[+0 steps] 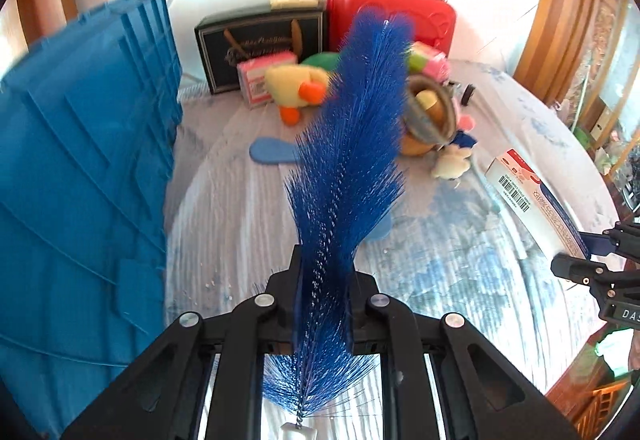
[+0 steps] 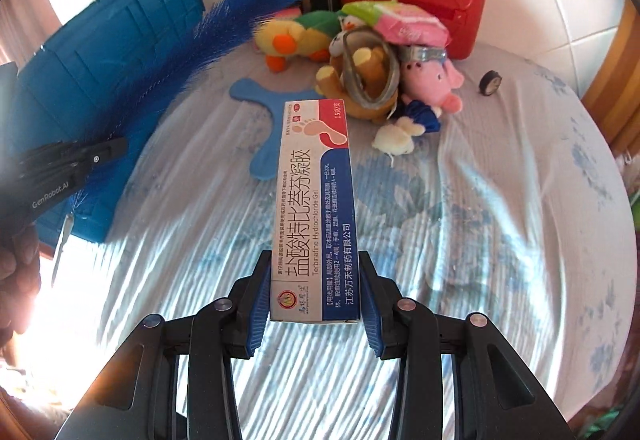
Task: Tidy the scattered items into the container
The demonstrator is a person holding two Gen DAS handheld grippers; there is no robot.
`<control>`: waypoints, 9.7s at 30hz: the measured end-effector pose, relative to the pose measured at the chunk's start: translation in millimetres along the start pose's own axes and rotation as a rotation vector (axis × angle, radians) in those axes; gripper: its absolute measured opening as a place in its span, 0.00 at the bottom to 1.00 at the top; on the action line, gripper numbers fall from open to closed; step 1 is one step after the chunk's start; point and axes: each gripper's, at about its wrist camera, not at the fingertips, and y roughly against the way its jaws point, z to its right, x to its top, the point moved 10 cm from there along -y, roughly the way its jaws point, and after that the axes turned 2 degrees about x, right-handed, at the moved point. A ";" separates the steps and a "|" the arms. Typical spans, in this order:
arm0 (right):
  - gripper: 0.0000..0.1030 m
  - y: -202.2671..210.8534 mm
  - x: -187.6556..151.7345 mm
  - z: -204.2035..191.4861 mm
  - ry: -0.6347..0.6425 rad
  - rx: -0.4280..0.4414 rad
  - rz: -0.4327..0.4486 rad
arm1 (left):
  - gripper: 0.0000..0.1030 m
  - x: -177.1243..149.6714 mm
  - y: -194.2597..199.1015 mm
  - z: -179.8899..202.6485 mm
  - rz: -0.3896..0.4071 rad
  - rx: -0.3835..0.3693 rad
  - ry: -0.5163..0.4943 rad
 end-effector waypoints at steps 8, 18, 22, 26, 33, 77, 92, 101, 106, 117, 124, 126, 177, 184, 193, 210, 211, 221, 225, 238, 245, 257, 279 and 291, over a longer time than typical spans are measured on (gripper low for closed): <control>0.37 48.0 14.4 -11.2 -0.037 -0.021 0.068 | 0.14 31.8 57.9 0.2 0.096 -0.023 -0.014; 0.37 112.0 52.6 -44.3 -0.013 -0.033 0.188 | 0.14 57.9 122.5 -17.2 0.187 -0.046 0.002; 0.37 128.2 67.8 -63.8 0.014 -0.022 0.220 | 0.14 65.4 151.8 -32.6 0.228 -0.046 0.020; 0.37 140.8 82.9 -86.2 0.039 -0.004 0.250 | 0.14 72.1 174.3 -51.8 0.265 -0.036 0.039; 0.37 153.5 112.0 -139.3 0.112 0.030 0.295 | 0.14 78.3 208.0 -96.8 0.317 0.002 0.084; 0.38 100.5 214.2 -423.9 0.287 0.192 0.347 | 0.14 90.4 235.7 -378.3 0.360 0.156 0.258; 0.99 89.5 239.6 -451.8 0.295 0.189 0.391 | 0.92 96.0 251.1 -427.2 0.424 0.184 0.357; 0.99 87.9 223.3 -434.3 0.273 0.186 0.368 | 0.92 82.9 241.9 -420.1 0.395 0.161 0.355; 0.99 95.0 212.9 -421.5 0.257 0.184 0.368 | 0.92 81.1 243.6 -408.0 0.394 0.150 0.342; 0.99 117.4 190.9 -384.1 0.220 0.156 0.409 | 0.92 84.0 248.4 -356.4 0.395 0.113 0.284; 0.99 118.9 176.5 -331.8 0.160 0.124 0.396 | 0.92 91.6 241.2 -308.2 0.377 0.086 0.249; 0.99 120.5 170.8 -311.8 0.136 0.114 0.391 | 0.92 94.2 238.2 -291.1 0.370 0.077 0.235; 0.99 -32.1 118.1 100.2 -0.092 0.015 0.217 | 0.92 224.6 -58.8 104.9 0.124 -0.104 -0.141; 0.99 -72.9 105.4 119.3 -0.117 0.012 0.165 | 0.92 240.8 -142.8 150.1 0.040 -0.169 -0.287; 0.99 -106.8 108.2 135.4 -0.122 0.030 0.174 | 0.92 245.6 -221.9 192.7 -0.084 -0.197 -0.428; 0.86 -164.7 180.7 88.4 0.025 -0.018 0.293 | 0.54 260.9 -243.7 195.6 -0.160 -0.187 -0.464; 0.78 -166.9 181.9 88.7 0.024 -0.024 0.286 | 0.34 263.0 -239.4 195.3 -0.148 -0.200 -0.457; 0.62 -150.0 167.5 94.3 -0.004 -0.024 0.299 | 0.10 267.5 -218.3 194.3 -0.096 -0.268 -0.400; 0.61 -133.4 153.7 94.0 -0.009 -0.006 0.305 | 0.06 264.6 -213.6 192.5 -0.085 -0.277 -0.385; 0.59 -80.6 109.6 91.0 -0.013 0.045 0.327 | 0.00 246.3 -163.7 169.9 -0.002 -0.306 -0.346; 0.59 -61.7 95.0 97.1 -0.059 0.060 0.334 | 0.00 242.2 -147.5 156.9 0.014 -0.312 -0.333; 0.57 -32.6 76.1 107.0 -0.137 0.082 0.360 | 0.47 225.3 -207.4 183.1 -0.039 -0.154 -0.462; 0.94 -53.3 -53.3 178.1 -0.318 -0.011 0.154 | 0.29 231.7 -256.9 154.3 -0.025 -0.002 -0.436; 0.99 -103.5 -99.6 115.8 -0.067 -0.019 -0.037 | 0.25 221.1 -173.0 120.4 0.123 -0.014 -0.323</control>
